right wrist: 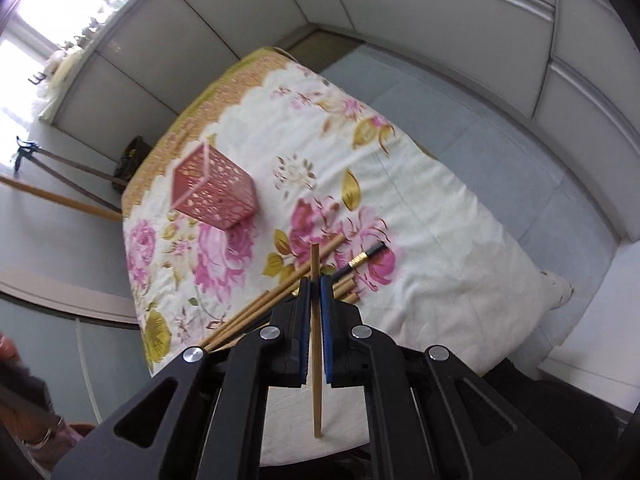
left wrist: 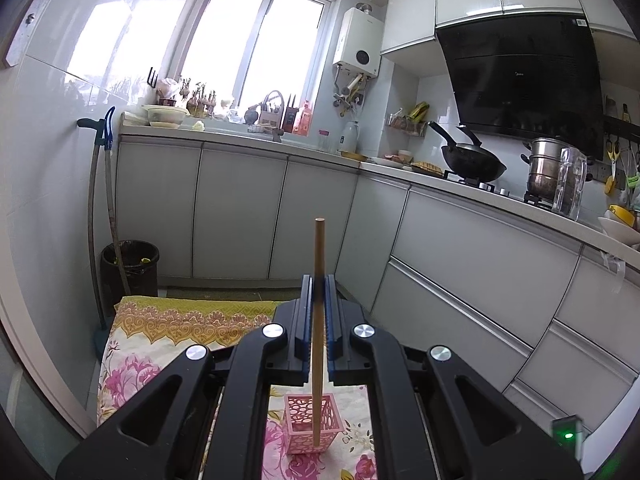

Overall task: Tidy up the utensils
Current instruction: 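Open the left gripper to drop the chopstick while the right gripper lifts its chopstick upright, then lower the chopstick into the pink basket and open the right gripper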

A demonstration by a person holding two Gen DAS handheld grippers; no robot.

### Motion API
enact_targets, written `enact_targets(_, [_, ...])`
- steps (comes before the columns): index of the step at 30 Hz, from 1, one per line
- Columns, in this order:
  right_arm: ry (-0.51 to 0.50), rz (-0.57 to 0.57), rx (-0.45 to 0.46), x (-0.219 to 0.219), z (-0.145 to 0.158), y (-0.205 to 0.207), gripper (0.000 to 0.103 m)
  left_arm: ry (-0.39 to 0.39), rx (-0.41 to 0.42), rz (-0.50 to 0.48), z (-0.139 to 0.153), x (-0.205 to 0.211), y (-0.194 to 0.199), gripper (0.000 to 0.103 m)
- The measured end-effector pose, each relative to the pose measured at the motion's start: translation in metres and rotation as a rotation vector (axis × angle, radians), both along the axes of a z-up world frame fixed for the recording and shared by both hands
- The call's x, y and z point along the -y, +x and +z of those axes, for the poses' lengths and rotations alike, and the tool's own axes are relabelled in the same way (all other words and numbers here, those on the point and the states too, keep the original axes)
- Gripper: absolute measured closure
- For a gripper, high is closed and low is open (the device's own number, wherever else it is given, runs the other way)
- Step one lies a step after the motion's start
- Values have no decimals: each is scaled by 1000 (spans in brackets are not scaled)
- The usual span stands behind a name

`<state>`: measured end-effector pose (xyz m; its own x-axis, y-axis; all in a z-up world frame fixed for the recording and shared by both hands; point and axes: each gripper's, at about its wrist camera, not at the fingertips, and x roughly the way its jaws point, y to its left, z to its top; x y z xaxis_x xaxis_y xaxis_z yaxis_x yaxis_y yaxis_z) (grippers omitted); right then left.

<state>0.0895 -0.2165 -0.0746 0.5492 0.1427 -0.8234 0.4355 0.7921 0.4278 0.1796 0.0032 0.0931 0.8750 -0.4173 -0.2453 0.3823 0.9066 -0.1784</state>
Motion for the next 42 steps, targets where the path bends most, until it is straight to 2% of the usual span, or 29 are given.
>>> enact_targets(5, [-67, 44, 150, 10, 66, -21, 98, 10, -26, 20, -10, 16, 21, 99])
enact_targets(11, [-113, 57, 296, 18, 116, -14, 98, 29, -56, 56, -31, 36, 50, 99])
enact_targets(17, [-126, 61, 362, 25, 134, 9, 98, 93, -79, 94, -61, 55, 71, 99])
enact_targets(23, [-107, 66, 386, 29, 134, 25, 98, 133, -115, 96, -88, 63, 87, 98])
enact_targets(26, [-96, 69, 388, 29, 131, 30, 98, 132, -127, 102, -91, 63, 89, 98])
enact_targets(27, [-95, 70, 387, 29, 131, 32, 98, 127, -124, 105, -90, 62, 87, 93])
enact_targets(28, [-93, 72, 387, 30, 130, 34, 98, 121, -120, 107, -88, 60, 86, 79])
enact_targets(29, [-89, 72, 389, 30, 130, 35, 98, 114, -115, 108, -85, 59, 83, 70])
enact_targets(30, [-87, 72, 391, 30, 131, 36, 98, 103, -101, 117, -82, 56, 79, 50])
enact_targets(31, [-88, 72, 394, 30, 133, 37, 98, 90, -83, 129, -77, 53, 75, 44])
enact_targets(38, [-89, 75, 433, 23, 141, 51, 98, 34, -46, 149, -50, 24, 43, 46])
enact_targets(41, [-92, 80, 456, 16, 145, 62, 98, 4, -42, 188, -45, 3, 24, 42])
enact_targets(42, [-98, 81, 463, 14, 146, 65, 98, -11, -46, 203, -46, -6, 18, 36])
